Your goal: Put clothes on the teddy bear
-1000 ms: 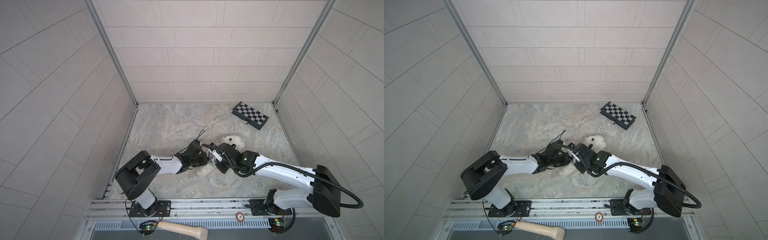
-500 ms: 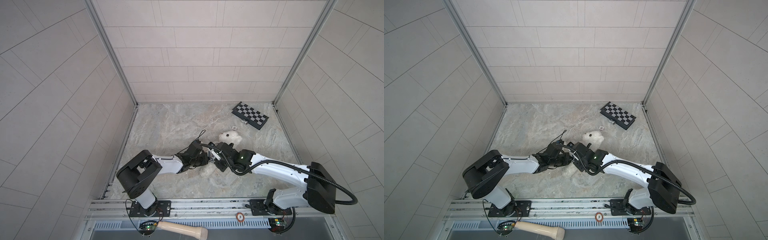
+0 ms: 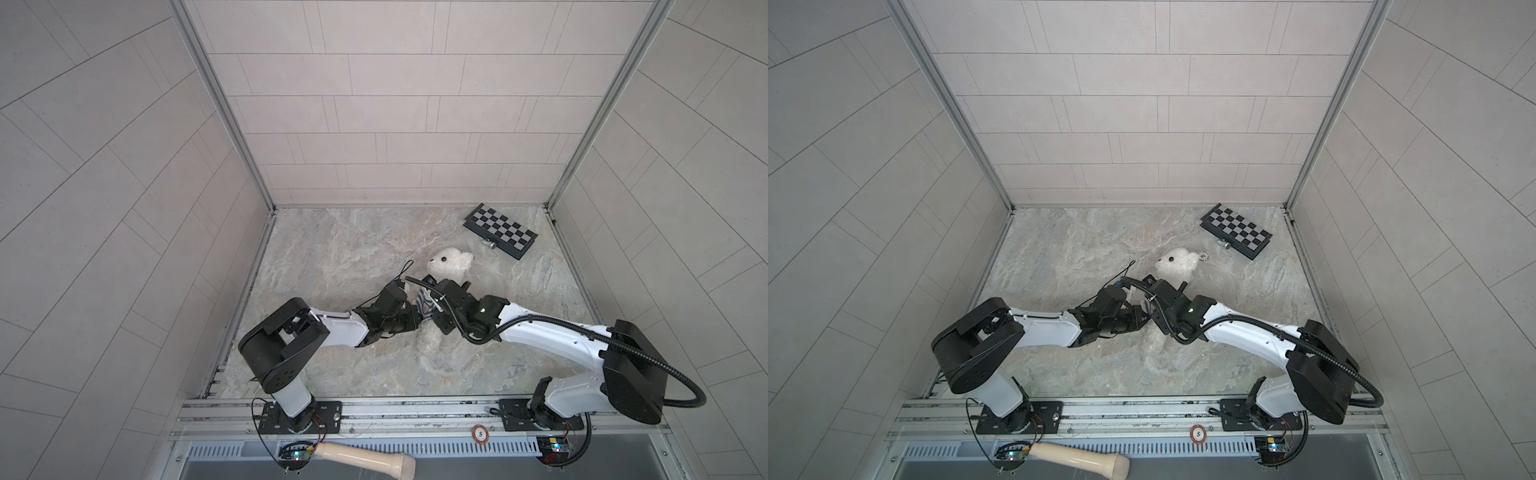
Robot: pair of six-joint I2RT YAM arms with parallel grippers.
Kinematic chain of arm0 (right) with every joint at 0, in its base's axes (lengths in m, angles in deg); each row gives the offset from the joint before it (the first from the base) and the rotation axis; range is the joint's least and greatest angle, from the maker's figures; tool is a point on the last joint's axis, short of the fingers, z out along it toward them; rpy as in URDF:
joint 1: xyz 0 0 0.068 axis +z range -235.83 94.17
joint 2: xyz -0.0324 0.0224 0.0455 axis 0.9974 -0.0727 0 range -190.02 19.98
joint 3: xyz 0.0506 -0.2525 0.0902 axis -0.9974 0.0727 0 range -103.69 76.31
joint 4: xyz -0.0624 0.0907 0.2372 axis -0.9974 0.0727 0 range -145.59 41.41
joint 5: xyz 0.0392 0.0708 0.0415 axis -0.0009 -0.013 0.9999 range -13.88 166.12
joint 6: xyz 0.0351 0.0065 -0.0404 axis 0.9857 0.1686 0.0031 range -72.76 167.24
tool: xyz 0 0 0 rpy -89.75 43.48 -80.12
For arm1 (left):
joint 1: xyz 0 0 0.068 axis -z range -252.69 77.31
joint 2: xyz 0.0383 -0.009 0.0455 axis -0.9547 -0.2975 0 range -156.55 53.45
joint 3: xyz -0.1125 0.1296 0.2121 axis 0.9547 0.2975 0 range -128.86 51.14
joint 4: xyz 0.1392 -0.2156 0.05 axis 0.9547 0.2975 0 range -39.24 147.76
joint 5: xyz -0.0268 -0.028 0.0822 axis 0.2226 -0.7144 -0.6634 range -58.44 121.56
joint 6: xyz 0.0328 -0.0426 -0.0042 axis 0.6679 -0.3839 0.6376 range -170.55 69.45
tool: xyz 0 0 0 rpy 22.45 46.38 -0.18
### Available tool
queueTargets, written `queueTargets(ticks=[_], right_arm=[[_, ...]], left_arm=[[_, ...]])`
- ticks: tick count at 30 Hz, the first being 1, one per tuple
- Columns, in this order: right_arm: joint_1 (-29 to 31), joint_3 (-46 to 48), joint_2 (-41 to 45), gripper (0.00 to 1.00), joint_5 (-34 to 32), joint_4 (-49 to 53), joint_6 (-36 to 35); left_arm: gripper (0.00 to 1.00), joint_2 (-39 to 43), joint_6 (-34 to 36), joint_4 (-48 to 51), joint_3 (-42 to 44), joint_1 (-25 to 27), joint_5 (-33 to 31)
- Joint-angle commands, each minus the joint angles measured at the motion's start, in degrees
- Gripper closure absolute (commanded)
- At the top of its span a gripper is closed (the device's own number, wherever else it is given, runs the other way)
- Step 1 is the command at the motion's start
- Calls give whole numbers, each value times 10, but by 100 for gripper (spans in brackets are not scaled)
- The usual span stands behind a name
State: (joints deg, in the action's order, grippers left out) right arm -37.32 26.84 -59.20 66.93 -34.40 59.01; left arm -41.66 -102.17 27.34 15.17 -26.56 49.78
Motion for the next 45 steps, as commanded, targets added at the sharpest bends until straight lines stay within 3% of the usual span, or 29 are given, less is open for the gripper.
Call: queueTargets(ticks=[1, 12, 18, 34, 41, 45], right_arm=[[-10, 12, 33, 67, 5, -24, 30], [-73, 116, 129, 66, 87, -137, 132], [-77, 131, 121, 72, 111, -150, 148], [-95, 179, 70, 69, 125, -212, 186], [-111, 190, 45, 74, 138, -252, 197], [-115, 185, 27, 91, 151, -257, 199]], left_arm=[[100, -14, 9, 37, 7, 7, 8], [100, -23, 6, 29, 4, 16, 13], [100, -24, 4, 27, 3, 17, 14], [100, -31, -8, 9, 4, 33, 11], [100, -36, -10, 2, 4, 34, 13], [100, -36, -11, 0, 4, 34, 13]])
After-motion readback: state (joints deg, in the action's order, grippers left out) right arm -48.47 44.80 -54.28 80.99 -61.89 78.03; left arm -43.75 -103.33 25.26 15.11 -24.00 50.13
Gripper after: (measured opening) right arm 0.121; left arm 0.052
